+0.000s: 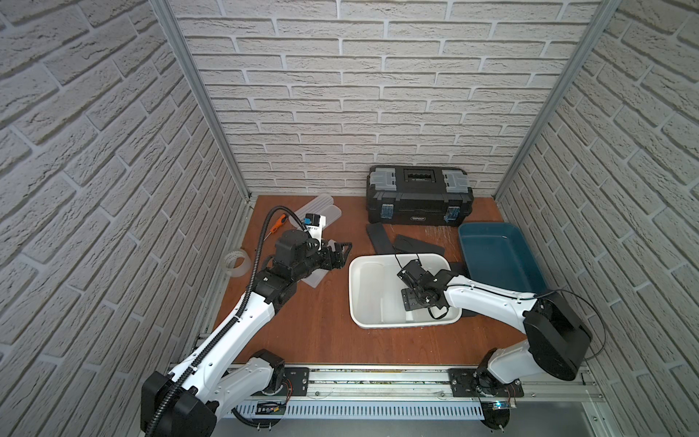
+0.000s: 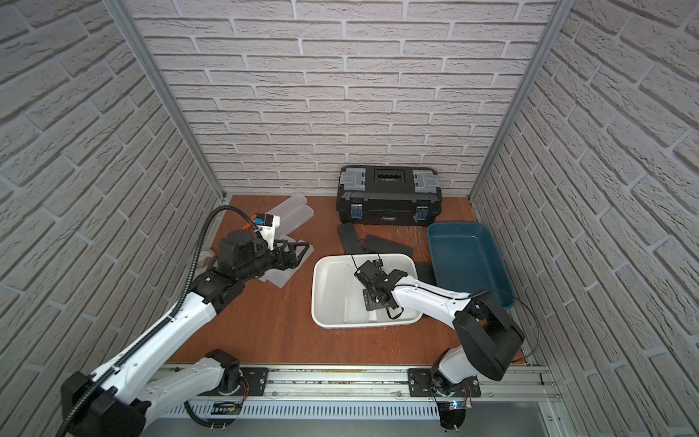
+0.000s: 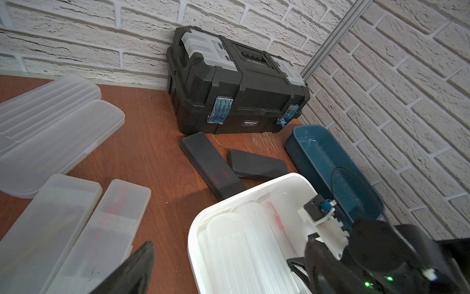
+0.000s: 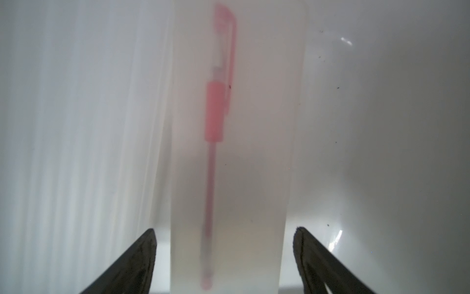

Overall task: Place the pencil cases by color into the storage box
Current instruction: Place the pencil case at the storage box, then move the pencil case to the center of the board.

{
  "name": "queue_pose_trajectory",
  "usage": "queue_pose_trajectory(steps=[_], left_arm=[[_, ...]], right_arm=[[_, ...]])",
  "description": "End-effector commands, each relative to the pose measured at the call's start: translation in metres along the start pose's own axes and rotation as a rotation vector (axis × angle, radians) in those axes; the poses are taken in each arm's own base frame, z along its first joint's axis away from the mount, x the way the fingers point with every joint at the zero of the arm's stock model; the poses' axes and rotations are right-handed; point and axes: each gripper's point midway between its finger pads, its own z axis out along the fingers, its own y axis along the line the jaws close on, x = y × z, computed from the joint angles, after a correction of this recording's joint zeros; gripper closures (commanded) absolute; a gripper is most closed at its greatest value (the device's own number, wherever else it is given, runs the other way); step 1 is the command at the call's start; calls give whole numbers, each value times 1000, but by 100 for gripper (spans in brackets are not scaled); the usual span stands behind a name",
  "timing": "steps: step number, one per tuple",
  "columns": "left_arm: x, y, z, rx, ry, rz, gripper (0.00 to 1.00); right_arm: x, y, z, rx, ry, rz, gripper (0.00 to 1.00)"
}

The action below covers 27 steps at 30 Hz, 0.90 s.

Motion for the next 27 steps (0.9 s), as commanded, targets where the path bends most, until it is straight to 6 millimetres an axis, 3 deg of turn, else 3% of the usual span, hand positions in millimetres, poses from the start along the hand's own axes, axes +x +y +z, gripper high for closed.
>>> queue_pose_trajectory(steps=[1,5,14,21,27], left_arm=[[-10,-5,0,8,-32,21,8],[-8,5,-3,-55,1,32,8],[-12,26,-23,-251,91,120,8],[-22,64,-26,-426,204,157,8],[-23,108,-25,-501,305,94,8]], right_arm=[[-12,-8,-22,-21,-86,20,15],[-28,2,-49,-102,-175,-16,16],[-62,43,-112,-326,-386,-124,16],[-69,56,-140,-434,-520,-207,16],[-68,57,-168,-522,-666,-280,16]])
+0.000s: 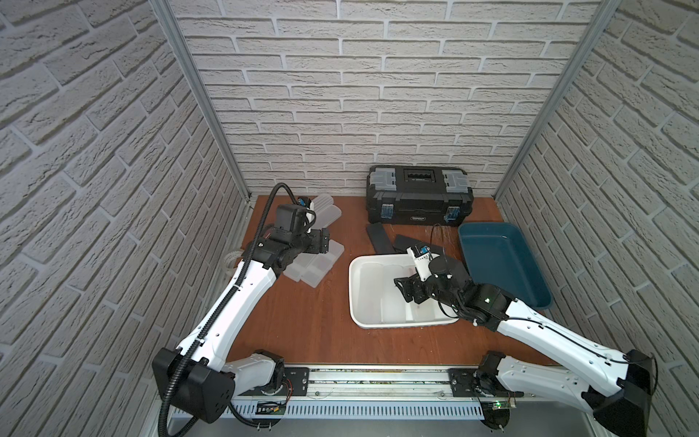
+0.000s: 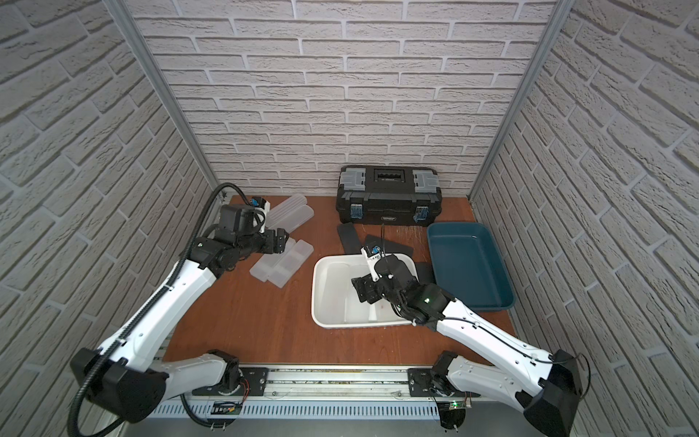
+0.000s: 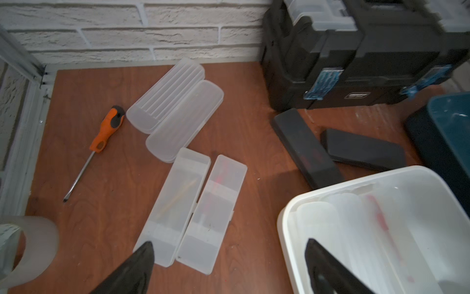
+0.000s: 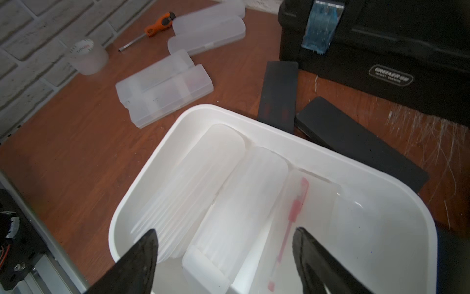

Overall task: Place the pencil cases by color into the storage box
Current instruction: Move the pencil case to the center of the board.

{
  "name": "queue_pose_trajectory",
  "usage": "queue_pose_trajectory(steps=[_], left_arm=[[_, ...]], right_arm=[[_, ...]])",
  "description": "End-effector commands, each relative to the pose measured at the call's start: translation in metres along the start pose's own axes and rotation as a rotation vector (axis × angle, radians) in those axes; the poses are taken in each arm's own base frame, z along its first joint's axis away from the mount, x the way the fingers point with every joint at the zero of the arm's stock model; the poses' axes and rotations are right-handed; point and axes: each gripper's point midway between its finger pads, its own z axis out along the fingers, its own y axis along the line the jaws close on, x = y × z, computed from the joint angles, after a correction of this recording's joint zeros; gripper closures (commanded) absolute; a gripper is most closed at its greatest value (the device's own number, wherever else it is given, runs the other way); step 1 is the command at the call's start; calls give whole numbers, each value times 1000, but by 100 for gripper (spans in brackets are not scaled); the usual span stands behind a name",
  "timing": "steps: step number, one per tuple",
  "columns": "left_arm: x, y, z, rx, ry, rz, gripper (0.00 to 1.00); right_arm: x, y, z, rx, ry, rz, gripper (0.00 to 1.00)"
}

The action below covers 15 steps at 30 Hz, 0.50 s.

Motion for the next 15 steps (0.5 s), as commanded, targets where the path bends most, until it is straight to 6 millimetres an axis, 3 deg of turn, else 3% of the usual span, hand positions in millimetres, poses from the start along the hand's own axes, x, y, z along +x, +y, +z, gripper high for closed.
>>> queue_pose_trajectory(steps=[1,9,15], left_arm=[[9,22,7,-35,88,6,8],[22,46,48,-55,191,-25,9],[38,61,73,-53,218,-89,10]], right_arm=[[-22,13,-12,-71,-136,-82,16],[-30,22,-20,-132,-214,-124,16],[-28,17,-27,-120,-237,-107,16]])
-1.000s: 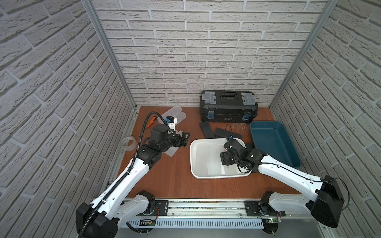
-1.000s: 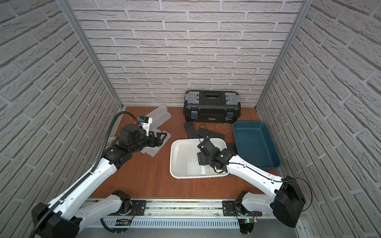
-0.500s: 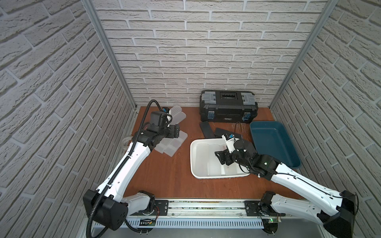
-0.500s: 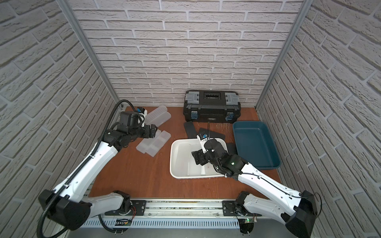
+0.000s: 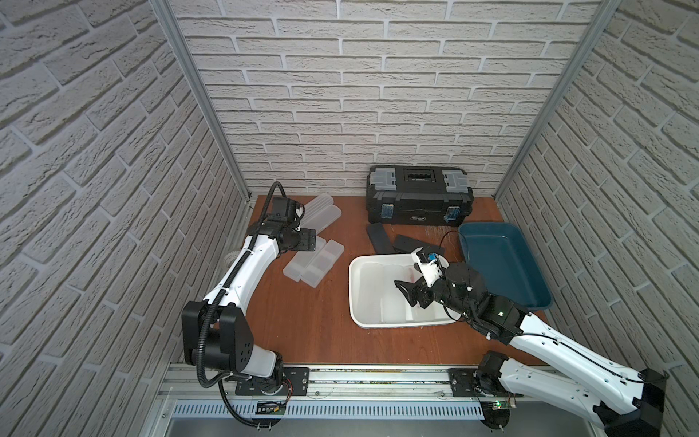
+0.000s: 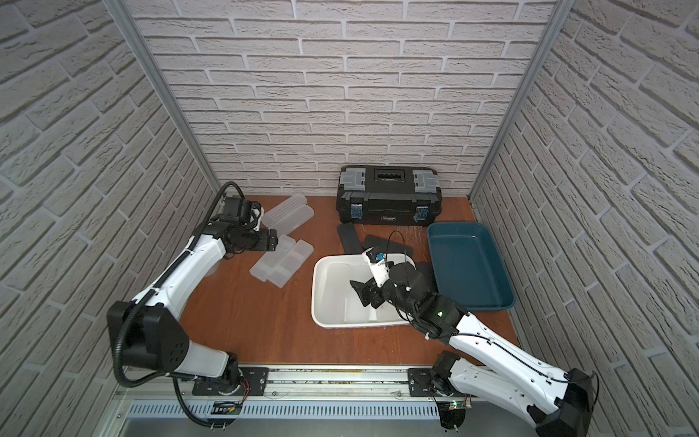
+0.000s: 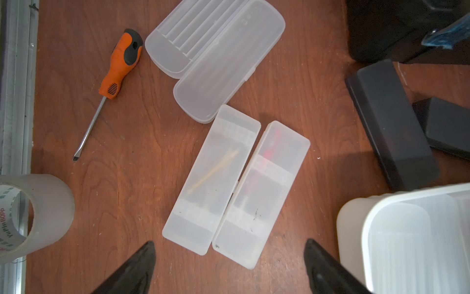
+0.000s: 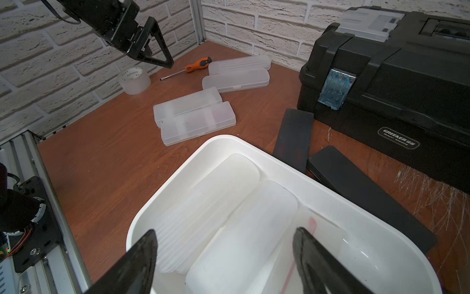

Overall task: Place the pencil cases by color into the storage box
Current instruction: Move the pencil case to the center of the board.

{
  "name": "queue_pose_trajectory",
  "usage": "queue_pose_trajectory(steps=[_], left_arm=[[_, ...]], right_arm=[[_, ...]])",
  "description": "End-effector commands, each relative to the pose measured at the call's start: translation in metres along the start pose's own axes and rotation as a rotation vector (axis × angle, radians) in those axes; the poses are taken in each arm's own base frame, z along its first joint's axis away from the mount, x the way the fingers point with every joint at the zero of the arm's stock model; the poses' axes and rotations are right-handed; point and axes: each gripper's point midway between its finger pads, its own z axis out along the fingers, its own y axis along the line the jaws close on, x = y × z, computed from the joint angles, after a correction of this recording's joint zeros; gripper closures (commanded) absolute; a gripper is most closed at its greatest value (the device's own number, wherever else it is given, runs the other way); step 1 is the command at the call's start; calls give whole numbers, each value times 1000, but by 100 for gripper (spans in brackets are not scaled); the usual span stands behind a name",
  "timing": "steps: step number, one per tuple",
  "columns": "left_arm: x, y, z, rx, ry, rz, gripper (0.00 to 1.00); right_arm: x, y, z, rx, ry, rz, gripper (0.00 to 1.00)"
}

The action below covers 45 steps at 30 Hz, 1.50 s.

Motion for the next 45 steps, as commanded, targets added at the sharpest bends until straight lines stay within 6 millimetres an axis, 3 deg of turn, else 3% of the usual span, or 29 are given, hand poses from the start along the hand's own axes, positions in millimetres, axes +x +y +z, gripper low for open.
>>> queue_pose_trajectory(steps=[1,6,26,33,45], left_arm=[[-1,7,12,28,-19,-34,9],[5,14,30,18,26,-27,10],[13,-28,71,58,70,93,12],[28,-49,101,41,115,148,12],[30,-53,121,41,130,204,12]], right_arm=[[-17,2,-8,-12,-87,0,16],[-11,0,-7,-4,-94,16,16],[-5,-4,-5,13,-111,28,17],[-3,-2,-6,2,-112,18,16],[-1,3,-3,-24,-107,8,16]])
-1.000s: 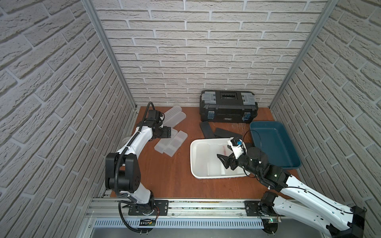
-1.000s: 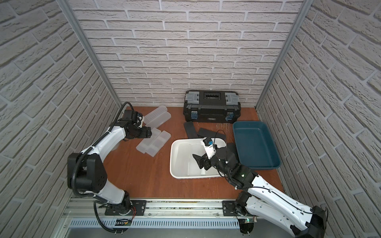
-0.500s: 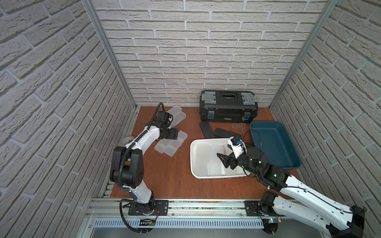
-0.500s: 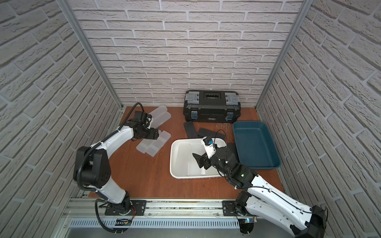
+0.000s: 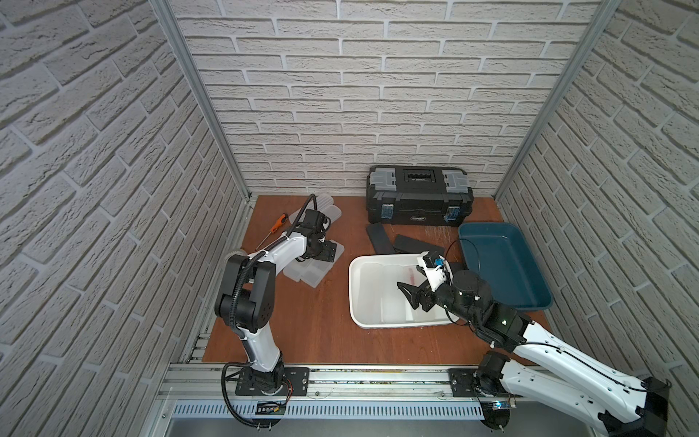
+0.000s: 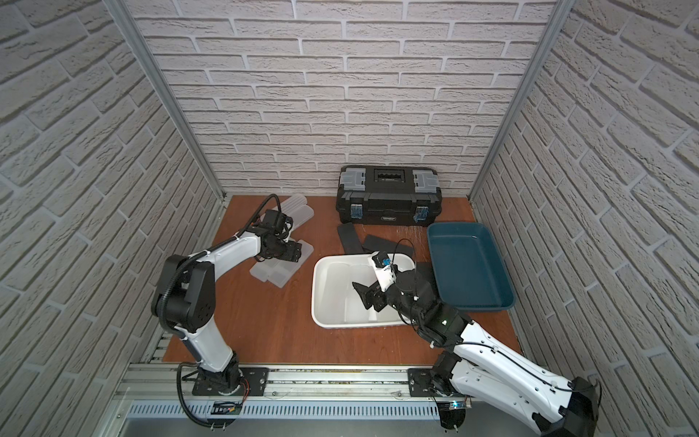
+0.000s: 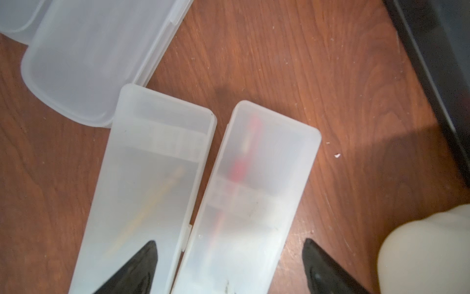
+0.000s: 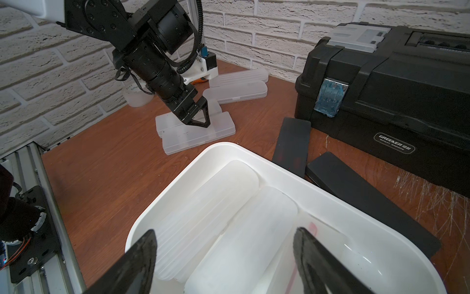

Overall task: Place the pencil cases by color into the storage box
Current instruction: Move the pencil case to the center of the board.

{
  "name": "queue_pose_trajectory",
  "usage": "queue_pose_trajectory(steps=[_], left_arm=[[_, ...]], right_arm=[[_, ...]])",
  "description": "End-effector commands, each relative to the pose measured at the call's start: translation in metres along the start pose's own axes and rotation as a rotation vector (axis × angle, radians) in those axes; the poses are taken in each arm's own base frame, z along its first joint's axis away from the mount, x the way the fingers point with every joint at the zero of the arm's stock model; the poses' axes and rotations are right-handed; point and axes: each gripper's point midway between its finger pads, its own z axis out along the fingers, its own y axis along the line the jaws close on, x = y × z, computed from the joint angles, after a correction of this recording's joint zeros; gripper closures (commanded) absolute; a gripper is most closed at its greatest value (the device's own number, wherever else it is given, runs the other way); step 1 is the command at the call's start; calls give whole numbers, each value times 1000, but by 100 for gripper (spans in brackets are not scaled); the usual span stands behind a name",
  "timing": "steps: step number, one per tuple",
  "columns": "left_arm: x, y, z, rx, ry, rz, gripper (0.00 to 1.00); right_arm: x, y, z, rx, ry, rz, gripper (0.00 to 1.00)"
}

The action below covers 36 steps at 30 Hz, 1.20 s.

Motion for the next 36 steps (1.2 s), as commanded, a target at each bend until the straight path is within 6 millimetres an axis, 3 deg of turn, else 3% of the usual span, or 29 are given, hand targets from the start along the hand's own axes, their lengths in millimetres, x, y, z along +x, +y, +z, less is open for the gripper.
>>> queue_pose_trajectory(steps=[1,22,36], left_arm=[[-4,-1,11,5,-2,33,12],[14,-24,33,52,52,53,12],[32,-26,32,49,105,30,13]], right_arm=[[-5,5,2,-23,-33,-3,16],[-3,10,7,-51,-21,-6,15],[-3,11,7,-58,-19,-9,16]])
